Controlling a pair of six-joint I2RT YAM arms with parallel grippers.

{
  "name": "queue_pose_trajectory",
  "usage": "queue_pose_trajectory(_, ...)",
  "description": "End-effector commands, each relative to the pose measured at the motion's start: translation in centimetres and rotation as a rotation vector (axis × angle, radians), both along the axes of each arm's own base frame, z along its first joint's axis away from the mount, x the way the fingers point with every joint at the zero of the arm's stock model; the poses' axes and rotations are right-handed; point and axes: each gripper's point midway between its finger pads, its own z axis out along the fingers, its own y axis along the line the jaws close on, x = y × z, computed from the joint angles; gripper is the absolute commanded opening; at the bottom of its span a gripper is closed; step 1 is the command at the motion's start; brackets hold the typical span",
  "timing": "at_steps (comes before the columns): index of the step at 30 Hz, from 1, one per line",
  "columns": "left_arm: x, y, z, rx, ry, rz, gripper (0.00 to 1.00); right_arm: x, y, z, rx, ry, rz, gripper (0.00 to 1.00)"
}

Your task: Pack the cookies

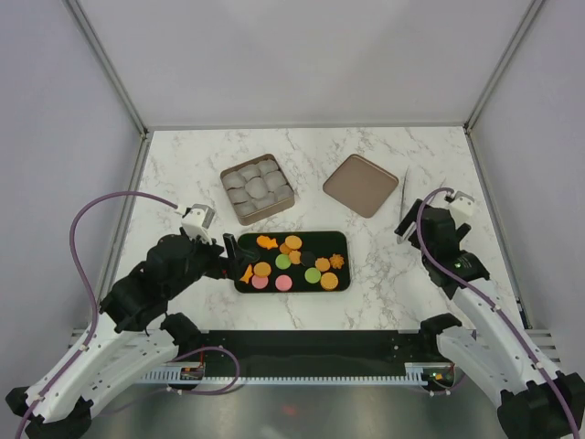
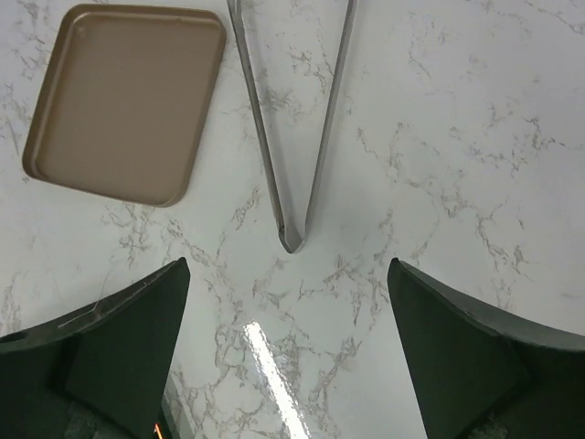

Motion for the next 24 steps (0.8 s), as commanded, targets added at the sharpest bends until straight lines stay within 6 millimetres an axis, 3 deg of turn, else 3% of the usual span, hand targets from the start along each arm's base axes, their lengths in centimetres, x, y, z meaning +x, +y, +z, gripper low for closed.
queue_pose_trajectory(1,-0.1,-0.4,0.4,-0.026,0.001,-0.007,1.0,0.2,-0.8,0.1,-0.044,0.012,-0.031,0.98)
queue_pose_trajectory(5,-0.1,-0.5,0.3,-0.028,0.003,-0.011,1.0,1.0,-1.3,-0.5,-0.103,0.069,-0.05,0.98)
queue_pose_trajectory(11,-0.1,-0.5,0.3,-0.028,0.003,-0.015,1.0,4.7,-0.4,-2.9,-0.099,0.146,0.025,0.98)
queue_pose_trajectory(17,-0.2,-0.6,0.4,-0.03,0.001,-0.021,1.0,7.6,-0.7,-7.2,-0.054,0.261,0.064,0.98)
queue_pose_trajectory(24,-0.3,-0.6,0.4,-0.032,0.002,-0.023,1.0,10.3,-1.7,-9.3,-0.089,0.31,0.052,0.95)
